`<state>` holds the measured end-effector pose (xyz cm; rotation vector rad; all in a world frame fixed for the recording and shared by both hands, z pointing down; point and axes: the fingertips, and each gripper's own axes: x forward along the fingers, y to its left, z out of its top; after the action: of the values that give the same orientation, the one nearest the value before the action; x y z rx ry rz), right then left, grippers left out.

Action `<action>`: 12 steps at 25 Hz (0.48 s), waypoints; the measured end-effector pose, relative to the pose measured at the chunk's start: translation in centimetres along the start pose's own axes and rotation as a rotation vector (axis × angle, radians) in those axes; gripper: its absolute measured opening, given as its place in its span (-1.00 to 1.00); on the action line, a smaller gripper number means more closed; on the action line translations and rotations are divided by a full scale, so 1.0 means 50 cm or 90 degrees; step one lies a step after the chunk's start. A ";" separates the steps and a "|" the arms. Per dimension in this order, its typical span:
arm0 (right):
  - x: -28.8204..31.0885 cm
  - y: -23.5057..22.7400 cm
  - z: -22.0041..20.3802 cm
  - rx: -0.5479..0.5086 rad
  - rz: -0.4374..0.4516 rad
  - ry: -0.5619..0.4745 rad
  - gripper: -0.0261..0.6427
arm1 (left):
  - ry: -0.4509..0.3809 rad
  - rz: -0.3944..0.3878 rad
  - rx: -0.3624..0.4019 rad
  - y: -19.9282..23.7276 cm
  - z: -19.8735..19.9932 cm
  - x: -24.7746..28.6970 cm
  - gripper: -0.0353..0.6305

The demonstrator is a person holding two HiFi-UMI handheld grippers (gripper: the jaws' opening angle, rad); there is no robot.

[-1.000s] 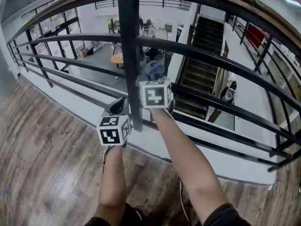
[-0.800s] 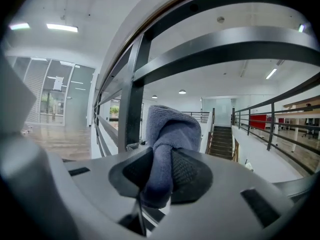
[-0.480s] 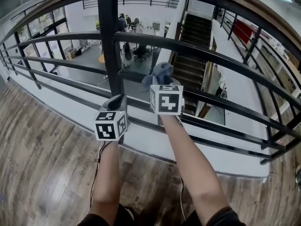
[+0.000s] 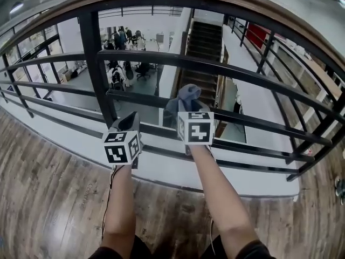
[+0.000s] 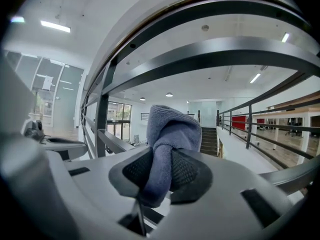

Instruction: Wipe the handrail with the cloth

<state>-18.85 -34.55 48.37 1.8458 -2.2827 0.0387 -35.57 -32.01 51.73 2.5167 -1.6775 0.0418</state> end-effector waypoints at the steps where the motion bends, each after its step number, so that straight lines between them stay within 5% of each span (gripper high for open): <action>1: -0.014 -0.026 -0.006 0.008 -0.003 -0.001 -0.64 | 0.001 -0.008 -0.001 -0.022 -0.001 0.005 -0.90; 12: -0.181 -0.330 -0.062 0.061 -0.052 0.004 -0.64 | 0.003 -0.092 0.068 -0.348 0.020 0.061 -0.90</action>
<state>-0.61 -28.96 48.05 1.9808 -2.2351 0.1431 -18.40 -28.30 49.58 2.7069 -1.5265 0.1276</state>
